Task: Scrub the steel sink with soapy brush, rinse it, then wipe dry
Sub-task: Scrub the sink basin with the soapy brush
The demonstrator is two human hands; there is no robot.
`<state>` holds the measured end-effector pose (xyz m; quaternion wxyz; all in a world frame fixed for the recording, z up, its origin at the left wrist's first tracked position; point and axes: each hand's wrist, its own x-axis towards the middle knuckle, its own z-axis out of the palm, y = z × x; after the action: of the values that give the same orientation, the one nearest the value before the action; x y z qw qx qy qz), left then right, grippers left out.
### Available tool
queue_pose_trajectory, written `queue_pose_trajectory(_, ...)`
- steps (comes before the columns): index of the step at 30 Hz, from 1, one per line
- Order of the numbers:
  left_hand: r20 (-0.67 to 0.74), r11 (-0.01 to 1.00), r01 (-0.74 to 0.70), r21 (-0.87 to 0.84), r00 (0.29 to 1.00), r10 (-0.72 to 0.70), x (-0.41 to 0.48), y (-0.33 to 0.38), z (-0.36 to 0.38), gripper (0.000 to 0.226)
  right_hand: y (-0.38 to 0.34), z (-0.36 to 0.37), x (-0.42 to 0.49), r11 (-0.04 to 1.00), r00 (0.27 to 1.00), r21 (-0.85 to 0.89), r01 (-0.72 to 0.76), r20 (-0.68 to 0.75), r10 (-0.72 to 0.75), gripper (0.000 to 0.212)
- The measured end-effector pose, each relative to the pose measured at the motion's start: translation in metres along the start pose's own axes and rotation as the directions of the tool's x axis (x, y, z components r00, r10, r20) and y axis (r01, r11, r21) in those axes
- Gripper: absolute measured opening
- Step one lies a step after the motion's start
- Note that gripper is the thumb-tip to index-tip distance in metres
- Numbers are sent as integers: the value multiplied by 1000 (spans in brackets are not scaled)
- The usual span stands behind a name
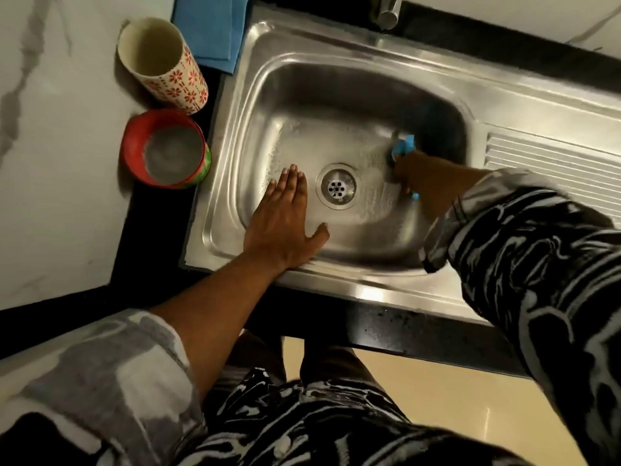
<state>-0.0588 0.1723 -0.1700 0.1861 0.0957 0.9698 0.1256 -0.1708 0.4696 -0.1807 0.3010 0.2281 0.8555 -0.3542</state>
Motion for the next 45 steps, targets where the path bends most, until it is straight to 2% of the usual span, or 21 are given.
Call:
queue_pose_trajectory(1, -4, 1000, 4, 5, 1000, -4, 0, 0, 0, 107, 4, 3, 8, 991, 995, 93, -93, -11, 94, 30)
queue_pose_trajectory(2, -4, 1000, 2, 6, 1000, -2, 0, 0, 0, 106, 11, 9, 12, 994, 995, 63, -84, -40, 87, 39)
queue_pose_trajectory(4, -8, 1000, -6, 0, 1000, 6, 0, -1, 0, 106, 21, 29, 17, 999, 999, 24, -47, -16, 47, 34)
queue_pose_trajectory(5, -15, 1000, -8, -4, 1000, 8, 0, -1, 0, 107, 22, 39, 9, 996, 995, 10, -89, 39, 89, 24)
queue_pose_trajectory(6, -19, 1000, -11, -8, 1000, 11, -1, -1, -1, 107, 24, 50, -3, 986, 987, -116, -120, 90, 131, 17)
queue_pose_trajectory(8, -19, 1000, -17, -7, 1000, 16, -1, 0, -2, 107, 34, 66, -17, 934, 969, -328, -138, 152, 197, 35)
queue_pose_trajectory(12, -23, 1000, -14, -7, 1000, 14, 0, 0, -3, 106, 31, 87, -31, 876, 985, -481, -16, 144, 97, 45)
queue_pose_trajectory(16, -5, 1000, -12, 1, 1000, 12, 0, 0, -2, 106, 5, 93, -2, 864, 998, -501, 50, 65, -19, 45)
queue_pose_trajectory(20, -19, 1000, -13, -13, 1000, 13, 0, -1, 0, 105, -47, 100, 35, 781, 992, -613, 117, 35, -121, 36)
queue_pose_trajectory(22, -25, 1000, -14, -7, 1000, 14, 0, 0, 1, 104, -48, 108, 42, 743, 987, -652, 155, 72, -143, 33)
queue_pose_trajectory(24, -33, 1000, -14, -5, 999, 13, 0, 0, 0, 104, -33, 107, 40, 733, 986, -660, 162, 75, -150, 36)
queue_pose_trajectory(26, -41, 1000, -7, 7, 999, 8, 1, 1, 0, 104, -17, 93, 41, 779, 990, -614, 131, 45, -131, 46)
queue_pose_trajectory(29, -48, 1000, -10, 19, 999, 11, 1, 0, 2, 103, 3, 62, 48, 826, 998, -560, 62, 17, -64, 60)
queue_pose_trajectory(33, -48, 1000, -13, 11, 999, 13, 1, 0, 1, 102, 10, 47, 55, 851, 1000, -524, -25, -19, 18, 65)
queue_pose_trajectory(37, -50, 1000, -14, -2, 999, 14, 1, -1, 2, 104, -42, 67, 59, 848, 992, -515, 123, 91, -88, 60)
queue_pose_trajectory(41, -31, 1000, -4, 7, 1000, 5, 3, -2, 3, 105, -98, 126, 49, 826, 949, -480, 297, 248, -197, 56)
queue_pose_trajectory(45, -55, 1000, -17, -18, 998, 16, 3, -3, 4, 106, -101, 170, 20, 567, 881, -685, 458, 434, -187, 43)
